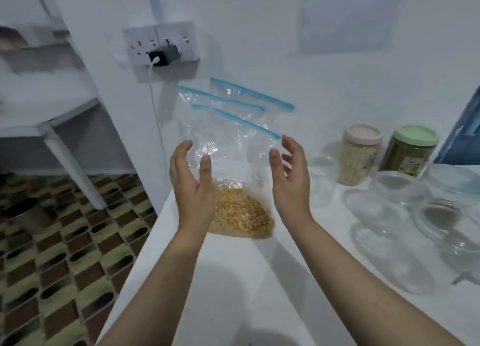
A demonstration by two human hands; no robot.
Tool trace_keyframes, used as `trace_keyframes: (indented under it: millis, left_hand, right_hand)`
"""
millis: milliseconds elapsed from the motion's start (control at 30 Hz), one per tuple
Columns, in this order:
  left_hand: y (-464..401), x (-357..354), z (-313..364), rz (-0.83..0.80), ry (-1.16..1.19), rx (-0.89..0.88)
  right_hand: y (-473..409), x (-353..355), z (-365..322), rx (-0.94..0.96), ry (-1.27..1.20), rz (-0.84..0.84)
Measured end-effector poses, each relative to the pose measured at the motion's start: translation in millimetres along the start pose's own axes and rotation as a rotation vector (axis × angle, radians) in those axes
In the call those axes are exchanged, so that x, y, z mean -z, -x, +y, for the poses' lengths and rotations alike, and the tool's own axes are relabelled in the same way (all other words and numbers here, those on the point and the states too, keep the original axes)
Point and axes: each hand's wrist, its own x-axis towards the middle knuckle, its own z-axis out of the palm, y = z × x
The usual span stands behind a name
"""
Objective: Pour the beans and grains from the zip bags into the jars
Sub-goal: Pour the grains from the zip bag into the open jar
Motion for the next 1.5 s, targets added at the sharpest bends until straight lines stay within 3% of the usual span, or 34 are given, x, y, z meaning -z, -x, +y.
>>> trace_keyframes:
  millis: [167, 300, 500, 633, 967, 1067, 1167, 1267, 1500]
  left_hand:
    - [-50.0, 15.4, -65.7, -0.147, -0.147, 0.142]
    - [-59.4, 21.4, -96.0, -0.287, -0.107, 0.209]
    - [-52.5, 23.3, -108.6, -0.220, -0.122, 0.092]
    - [-47.6, 20.9, -105.0, -0.273, 0.047, 0.138]
    - [-32.9, 19.6, -74.7, -0.211, 0.133, 0.068]
    - [-18.6, 15.4, -60.4, -0.194, 0.161, 0.096]
    - [5.6, 6.0, -38.9, -0.192, 0.184, 0.115]
    - [29.5, -5.5, -21.4, -0.165, 0.169, 0.105]
    - [70.4, -28.8, 19.0, -0.121, 0.173, 0.089]
  right_hand:
    - [-17.6, -52.5, 48.0, -0.229, 0.295, 0.007]
    - [-13.4, -64.3, 65.9, -0.360, 0.381, 0.006]
    - [-4.7, -59.2, 61.4, -0.335, 0.314, 0.061]
    - [3.2, -54.2, 49.8, -0.278, 0.259, 0.088]
    - [22.6, -20.2, 40.9, -0.048, 0.210, 0.175]
    - [28.4, 4.7, 42.5, -0.171, 0.154, 0.184]
    - [31.0, 34.8, 37.5, -0.446, -0.177, 0.074]
    - [37.5, 61.7, 31.2, -0.326, -0.091, -0.054]
    - [50.0, 114.7, 12.1, -0.025, 0.064, -0.083]
